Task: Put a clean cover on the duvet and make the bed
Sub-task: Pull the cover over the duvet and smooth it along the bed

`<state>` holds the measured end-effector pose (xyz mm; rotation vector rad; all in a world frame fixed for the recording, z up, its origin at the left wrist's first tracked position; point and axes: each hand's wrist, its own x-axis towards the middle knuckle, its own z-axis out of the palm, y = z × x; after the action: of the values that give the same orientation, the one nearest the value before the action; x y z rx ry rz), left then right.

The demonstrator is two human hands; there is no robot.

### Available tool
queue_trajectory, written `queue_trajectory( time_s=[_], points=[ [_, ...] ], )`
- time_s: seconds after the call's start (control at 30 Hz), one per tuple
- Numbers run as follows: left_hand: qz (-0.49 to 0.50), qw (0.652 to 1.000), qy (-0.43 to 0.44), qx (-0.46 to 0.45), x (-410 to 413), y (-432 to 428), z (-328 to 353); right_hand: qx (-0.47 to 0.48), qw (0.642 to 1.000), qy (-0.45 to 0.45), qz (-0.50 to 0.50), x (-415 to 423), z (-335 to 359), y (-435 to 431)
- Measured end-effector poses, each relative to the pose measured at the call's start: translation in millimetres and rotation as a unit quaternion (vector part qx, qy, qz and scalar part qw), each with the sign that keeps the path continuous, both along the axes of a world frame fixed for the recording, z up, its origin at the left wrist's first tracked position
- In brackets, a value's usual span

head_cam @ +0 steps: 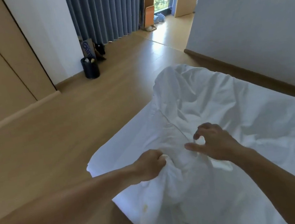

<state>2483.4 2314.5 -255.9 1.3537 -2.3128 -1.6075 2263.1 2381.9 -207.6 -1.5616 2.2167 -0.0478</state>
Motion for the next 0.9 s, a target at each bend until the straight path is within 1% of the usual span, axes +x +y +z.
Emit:
queue_trajectory(
  time_s=[0.03,0.07,0.1,0.13,0.17,0.2,0.23,0.27,0.3,0.37,0.4,0.43,0.47,0.5,0.53,0.57,0.6,0.67,0.7,0.77,0.83,0.9],
  points=[
    [0.018,1.000,-0.005,-0.007,-1.1,2.1,3.9,-0.068,0.997,-0.006,0.042,7.4,-0.5,-10.3],
    [0.046,0.999,-0.005,-0.002,-2.4,3.9,7.4,-0.100,0.990,-0.029,0.091,15.2,-1.1,-16.7],
    [0.077,0.997,-0.003,0.006,-4.0,4.9,10.0,-0.089,0.984,-0.028,0.149,25.2,-0.3,-19.6],
    [0.105,0.994,0.002,0.016,-5.2,5.6,13.0,-0.056,0.977,0.000,0.205,31.7,-5.5,-19.8],
    [0.122,0.992,0.006,0.020,-6.3,6.1,15.4,-0.026,0.969,0.041,0.244,35.7,-10.9,-18.4],
    [0.127,0.992,0.007,0.022,-8.2,7.5,19.0,-0.001,0.963,0.084,0.256,35.8,-15.1,-16.0],
    [0.121,0.992,0.007,0.021,-11.1,9.6,21.6,0.014,0.963,0.102,0.249,32.8,-16.2,-14.3],
    [0.109,0.994,0.005,0.021,-14.8,12.6,24.2,0.030,0.968,0.092,0.232,27.7,-14.0,-13.4],
    [0.095,0.995,0.000,0.017,-18.8,14.8,25.0,0.047,0.973,0.061,0.218,22.5,-10.4,-12.4],
    [0.054,0.998,-0.017,-0.003,-27.8,17.1,28.1,0.081,0.971,0.021,0.224,11.6,-0.3,-8.8],
    [0.037,0.999,-0.019,0.004,-31.4,17.0,30.5,0.091,0.970,0.013,0.225,5.2,7.3,-8.4],
    [0.026,0.999,-0.011,0.030,-34.0,17.0,32.6,0.092,0.973,0.002,0.214,-1.3,16.2,-9.2],
    [0.015,0.998,0.003,0.062,-36.4,17.9,34.9,0.080,0.979,-0.036,0.182,-8.1,25.9,-10.6],
    [0.006,0.996,0.024,0.088,-39.2,18.8,35.8,0.059,0.984,-0.106,0.128,-14.7,34.0,-13.4],
    [-0.003,0.993,0.049,0.103,-43.4,20.2,37.3,0.032,0.980,-0.187,0.062,-19.7,40.2,-16.3],
    [-0.003,0.992,0.076,0.103,-49.9,20.3,38.2,0.007,0.968,-0.251,0.005,-24.4,44.1,-18.9],
    [0.017,0.990,0.103,0.091,-55.1,20.2,38.9,-0.003,0.956,-0.293,-0.027,-25.2,45.3,-20.2],
    [0.114,0.979,0.160,0.059,-66.8,8.9,40.2,0.018,0.942,-0.332,-0.041,-21.8,44.5,-18.8],
    [0.172,0.965,0.187,0.059,-70.5,0.2,41.4,0.041,0.943,-0.327,-0.043,-18.6,42.6,-16.8],
    [0.252,0.940,0.214,0.086,-74.6,-17.9,43.1,0.080,0.964,-0.250,-0.048,-14.6,40.3,-15.6],
    [0.276,0.923,0.232,0.137,-74.3,-26.5,43.8,0.116,0.976,-0.178,-0.040,-10.1,36.7,-17.9],
    [0.271,0.910,0.247,0.194,-75.3,-29.5,42.0,0.147,0.973,-0.168,-0.058,-1.6,33.6,-19.8]
  ],
)
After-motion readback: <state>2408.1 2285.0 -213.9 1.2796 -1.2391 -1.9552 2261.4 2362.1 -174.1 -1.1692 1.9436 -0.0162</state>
